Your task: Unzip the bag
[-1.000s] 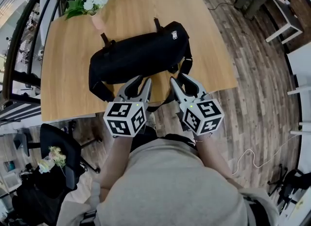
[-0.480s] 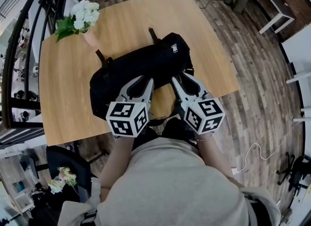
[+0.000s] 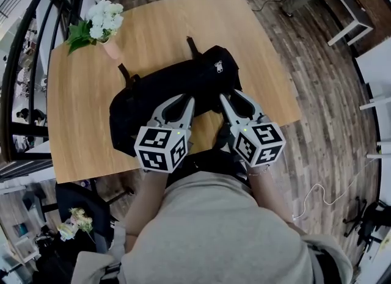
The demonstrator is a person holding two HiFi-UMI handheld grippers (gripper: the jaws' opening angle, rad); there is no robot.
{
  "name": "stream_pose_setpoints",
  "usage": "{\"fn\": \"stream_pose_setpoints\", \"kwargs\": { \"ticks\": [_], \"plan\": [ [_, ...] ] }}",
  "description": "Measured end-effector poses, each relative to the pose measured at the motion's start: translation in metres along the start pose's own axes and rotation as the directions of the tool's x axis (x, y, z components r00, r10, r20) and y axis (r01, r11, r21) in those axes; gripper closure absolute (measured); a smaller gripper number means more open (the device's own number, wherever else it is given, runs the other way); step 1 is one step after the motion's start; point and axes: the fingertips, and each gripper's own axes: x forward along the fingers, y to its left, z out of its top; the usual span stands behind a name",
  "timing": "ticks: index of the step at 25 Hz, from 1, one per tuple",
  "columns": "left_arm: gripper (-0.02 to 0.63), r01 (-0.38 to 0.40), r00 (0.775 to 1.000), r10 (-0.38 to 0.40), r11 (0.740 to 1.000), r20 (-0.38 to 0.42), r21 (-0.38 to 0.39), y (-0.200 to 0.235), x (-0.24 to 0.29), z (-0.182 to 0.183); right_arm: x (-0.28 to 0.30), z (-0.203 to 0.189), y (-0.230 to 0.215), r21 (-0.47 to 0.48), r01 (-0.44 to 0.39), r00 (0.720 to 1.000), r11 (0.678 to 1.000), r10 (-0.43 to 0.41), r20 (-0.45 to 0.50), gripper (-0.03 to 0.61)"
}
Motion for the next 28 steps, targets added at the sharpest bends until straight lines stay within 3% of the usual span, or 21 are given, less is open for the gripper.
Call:
{"fn": "stream_pose_setpoints", "kwargs": {
  "ticks": [6,11,18,28],
  "plan": [
    [0.551,-0.03,0.999,0.03,1.0,0.025,-0.001,-0.002,0.018,0.013,0.013,0.016,-0.021,0.0,-0.033,0.999,0.999,0.033,-0.005,0.459],
    [0.552,-0.039,0.999,0.037,0.996,0.018,0.08,-0.01,0.032,0.019,0.021,0.03,-0.04,-0.007,-0.032,0.999,0.999,0.032,-0.004,0.448],
    [0.551,-0.029,0.999,0.027,0.994,0.022,0.108,-0.019,0.052,0.026,0.033,0.038,-0.059,0.002,-0.059,0.998,0.998,0.059,-0.019,0.423],
    [0.509,-0.02,1.0,0.02,0.982,-0.001,0.187,-0.027,0.08,0.028,0.057,0.022,-0.067,0.123,-0.188,0.977,0.974,0.199,-0.081,0.394]
  ]
}}
